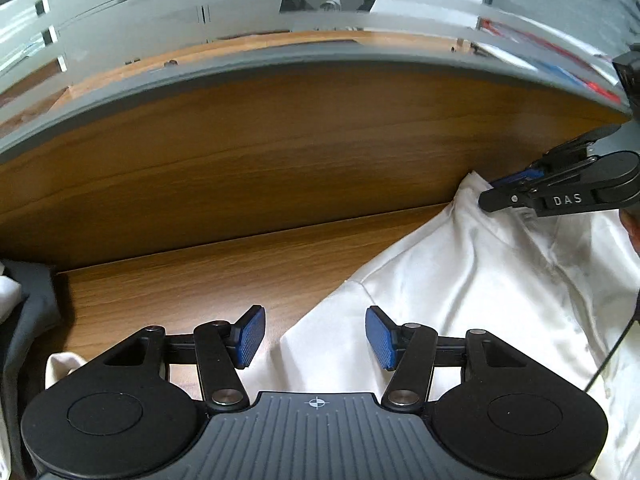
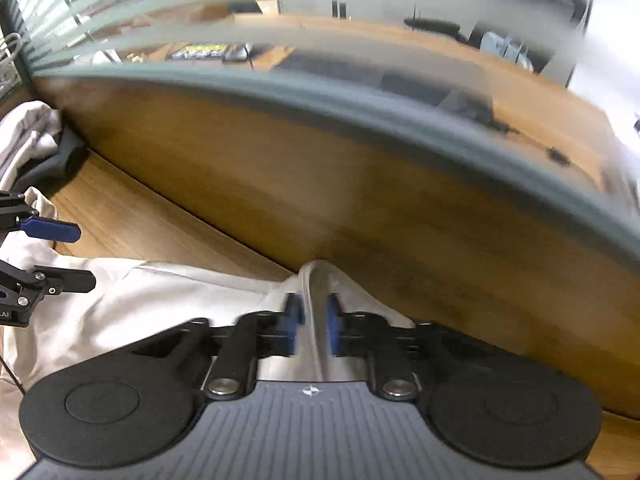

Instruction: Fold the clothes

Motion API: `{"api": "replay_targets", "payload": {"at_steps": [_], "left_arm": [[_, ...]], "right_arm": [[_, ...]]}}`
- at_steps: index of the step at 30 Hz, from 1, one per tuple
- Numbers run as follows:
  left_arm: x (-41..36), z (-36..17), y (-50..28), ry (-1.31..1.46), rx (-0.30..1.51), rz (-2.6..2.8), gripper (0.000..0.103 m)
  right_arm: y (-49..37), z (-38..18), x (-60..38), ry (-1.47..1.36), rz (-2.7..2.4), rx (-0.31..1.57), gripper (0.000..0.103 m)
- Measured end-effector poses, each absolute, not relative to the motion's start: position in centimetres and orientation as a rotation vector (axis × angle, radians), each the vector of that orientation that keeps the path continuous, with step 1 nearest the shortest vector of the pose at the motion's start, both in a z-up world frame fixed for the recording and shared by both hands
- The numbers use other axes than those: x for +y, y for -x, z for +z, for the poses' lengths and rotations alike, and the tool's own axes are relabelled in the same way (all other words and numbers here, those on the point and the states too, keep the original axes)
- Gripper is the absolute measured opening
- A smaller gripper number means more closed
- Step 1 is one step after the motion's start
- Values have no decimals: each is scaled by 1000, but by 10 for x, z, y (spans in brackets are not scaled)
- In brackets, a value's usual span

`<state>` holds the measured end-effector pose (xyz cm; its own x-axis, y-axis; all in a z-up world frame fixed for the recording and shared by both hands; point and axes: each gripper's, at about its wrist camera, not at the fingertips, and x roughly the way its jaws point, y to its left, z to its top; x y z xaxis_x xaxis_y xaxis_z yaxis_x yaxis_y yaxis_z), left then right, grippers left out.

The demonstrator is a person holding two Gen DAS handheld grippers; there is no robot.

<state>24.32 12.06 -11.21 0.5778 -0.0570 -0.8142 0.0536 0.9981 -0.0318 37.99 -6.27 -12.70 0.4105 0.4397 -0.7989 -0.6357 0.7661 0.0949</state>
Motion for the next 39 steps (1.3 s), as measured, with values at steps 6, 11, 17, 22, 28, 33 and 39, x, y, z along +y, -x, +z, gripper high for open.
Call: {"api": "replay_targets", "payload": {"at_steps": [6, 11, 17, 22, 28, 33, 39], "left_arm": [[104, -99, -228, 39, 952, -89, 59], [90, -88, -216, 69, 952, -109, 60], [72, -78, -200, 86, 956, -131, 61], [66, -73, -195, 85, 958, -134, 63], [62, -73, -207, 38, 965, -169, 64], [50, -80, -228, -20, 976, -204, 64], [29, -87, -249, -42, 979, -247, 64]], "right_arm": [[-350, -92, -103, 149, 606, 919, 26], [-312, -100, -132, 93, 501, 1008, 35], [-276, -126, -132, 42, 430, 1090, 44], [-265, -139, -118, 103, 378, 1101, 35], [-265, -124, -143, 20, 315, 1070, 1], [-264, -98, -178, -24, 252, 1004, 1], [-266, -88, -211, -57, 201, 985, 7]]}}
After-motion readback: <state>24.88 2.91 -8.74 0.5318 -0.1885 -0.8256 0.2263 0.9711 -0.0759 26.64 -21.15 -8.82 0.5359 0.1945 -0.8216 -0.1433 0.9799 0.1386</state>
